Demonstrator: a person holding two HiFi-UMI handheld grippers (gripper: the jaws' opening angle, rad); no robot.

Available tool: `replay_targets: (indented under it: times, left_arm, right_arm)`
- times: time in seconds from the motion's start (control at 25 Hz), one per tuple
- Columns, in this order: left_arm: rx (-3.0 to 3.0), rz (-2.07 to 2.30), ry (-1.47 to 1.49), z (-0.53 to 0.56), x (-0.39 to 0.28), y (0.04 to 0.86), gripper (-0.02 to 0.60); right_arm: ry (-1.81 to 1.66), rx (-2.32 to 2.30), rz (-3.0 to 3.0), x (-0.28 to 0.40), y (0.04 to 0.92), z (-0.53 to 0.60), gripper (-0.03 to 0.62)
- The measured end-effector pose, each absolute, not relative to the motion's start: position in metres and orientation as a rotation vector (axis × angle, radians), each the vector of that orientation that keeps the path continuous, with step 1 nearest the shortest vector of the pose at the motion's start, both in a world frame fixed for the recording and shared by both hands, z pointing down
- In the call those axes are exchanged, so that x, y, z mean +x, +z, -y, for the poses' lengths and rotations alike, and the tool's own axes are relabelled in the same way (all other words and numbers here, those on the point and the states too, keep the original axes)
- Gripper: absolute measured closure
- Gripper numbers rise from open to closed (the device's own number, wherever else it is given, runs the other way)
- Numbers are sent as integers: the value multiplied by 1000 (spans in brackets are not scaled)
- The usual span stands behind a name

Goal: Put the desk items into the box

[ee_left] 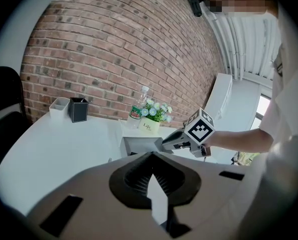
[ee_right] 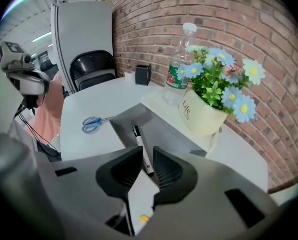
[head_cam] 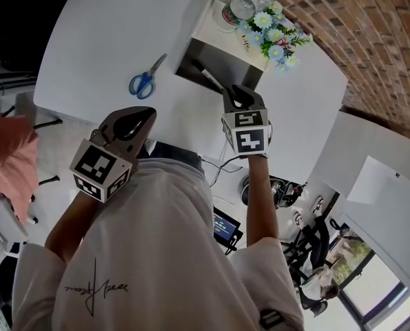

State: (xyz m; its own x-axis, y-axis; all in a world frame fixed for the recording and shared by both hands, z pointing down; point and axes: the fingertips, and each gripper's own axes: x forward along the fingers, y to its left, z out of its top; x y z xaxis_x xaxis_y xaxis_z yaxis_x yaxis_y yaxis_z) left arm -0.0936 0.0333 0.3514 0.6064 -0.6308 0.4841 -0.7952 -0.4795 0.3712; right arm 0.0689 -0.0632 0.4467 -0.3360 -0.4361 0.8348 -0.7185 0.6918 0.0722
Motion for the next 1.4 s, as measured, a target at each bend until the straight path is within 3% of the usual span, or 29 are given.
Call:
replay_targets:
  times: [1.4]
  left_arm:
    - [2393,983,402,-27,-74,341,577]
  right_arm:
    - [629,1172,2034,79,412,-21,568]
